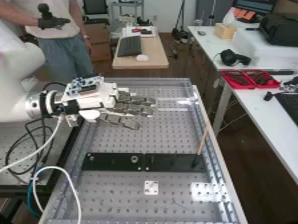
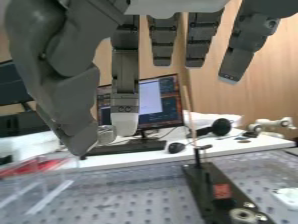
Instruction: Grab the larger nut and place it in the white container
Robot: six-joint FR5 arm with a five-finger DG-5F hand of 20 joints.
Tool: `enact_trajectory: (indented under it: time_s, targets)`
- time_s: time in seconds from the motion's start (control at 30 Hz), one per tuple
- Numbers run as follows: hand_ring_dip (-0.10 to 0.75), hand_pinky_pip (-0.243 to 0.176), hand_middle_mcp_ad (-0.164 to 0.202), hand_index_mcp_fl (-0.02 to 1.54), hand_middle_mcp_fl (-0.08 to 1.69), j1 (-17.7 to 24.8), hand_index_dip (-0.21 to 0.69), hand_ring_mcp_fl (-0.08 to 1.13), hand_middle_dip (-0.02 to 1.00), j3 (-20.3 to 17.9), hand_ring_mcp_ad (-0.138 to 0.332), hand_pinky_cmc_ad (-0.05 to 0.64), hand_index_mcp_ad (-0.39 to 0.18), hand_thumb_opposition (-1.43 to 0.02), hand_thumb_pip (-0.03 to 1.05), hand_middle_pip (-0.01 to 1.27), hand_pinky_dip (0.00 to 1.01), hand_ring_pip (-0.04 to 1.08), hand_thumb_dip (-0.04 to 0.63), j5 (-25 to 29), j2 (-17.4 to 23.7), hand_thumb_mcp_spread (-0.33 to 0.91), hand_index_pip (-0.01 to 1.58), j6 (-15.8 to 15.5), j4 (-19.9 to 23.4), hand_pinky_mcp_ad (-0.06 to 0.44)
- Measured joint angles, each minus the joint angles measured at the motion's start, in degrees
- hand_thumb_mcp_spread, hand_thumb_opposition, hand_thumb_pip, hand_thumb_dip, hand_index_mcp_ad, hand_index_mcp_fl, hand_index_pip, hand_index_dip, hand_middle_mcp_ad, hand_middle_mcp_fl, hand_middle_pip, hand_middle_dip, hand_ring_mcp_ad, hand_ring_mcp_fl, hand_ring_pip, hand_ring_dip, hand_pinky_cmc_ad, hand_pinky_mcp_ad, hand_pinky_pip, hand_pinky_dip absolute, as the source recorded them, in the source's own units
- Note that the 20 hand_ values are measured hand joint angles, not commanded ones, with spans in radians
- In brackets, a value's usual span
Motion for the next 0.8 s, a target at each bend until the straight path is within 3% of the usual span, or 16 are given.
enact_trajectory:
  time_s: [0.37, 0.57, 0.8]
  targets:
    - [0.113, -0.105, 0.075, 0.45, 0.04, 2.98, 0.087, 0.0, 0.2, 3.53, 0.15, 0.316, -0.087, -0.89, 0.66, 0.14, 0.61, 0.16, 0.188, -19.61, -0.76, 0.33, 1.51, 4.08, -5.45, 0.293]
    - [0.119, -0.105, 0.077, 0.45, 0.04, 3.81, 0.087, 0.0, 0.2, 4.26, 0.143, 0.316, -0.087, -0.89, 0.66, 0.14, 0.59, 0.13, 0.188, -25.6, -3.39, 0.33, 1.51, 5.56, -4.83, 0.293]
    - [0.124, -0.105, 0.077, 0.45, 0.04, 5.45, 0.087, 0.0, 0.21, 4.15, 0.143, 0.314, -0.087, -0.89, 0.66, 0.14, 0.57, 0.14, 0.188, -28.5, -5.41, 0.33, 1.51, 6.18, -4.22, 0.293]
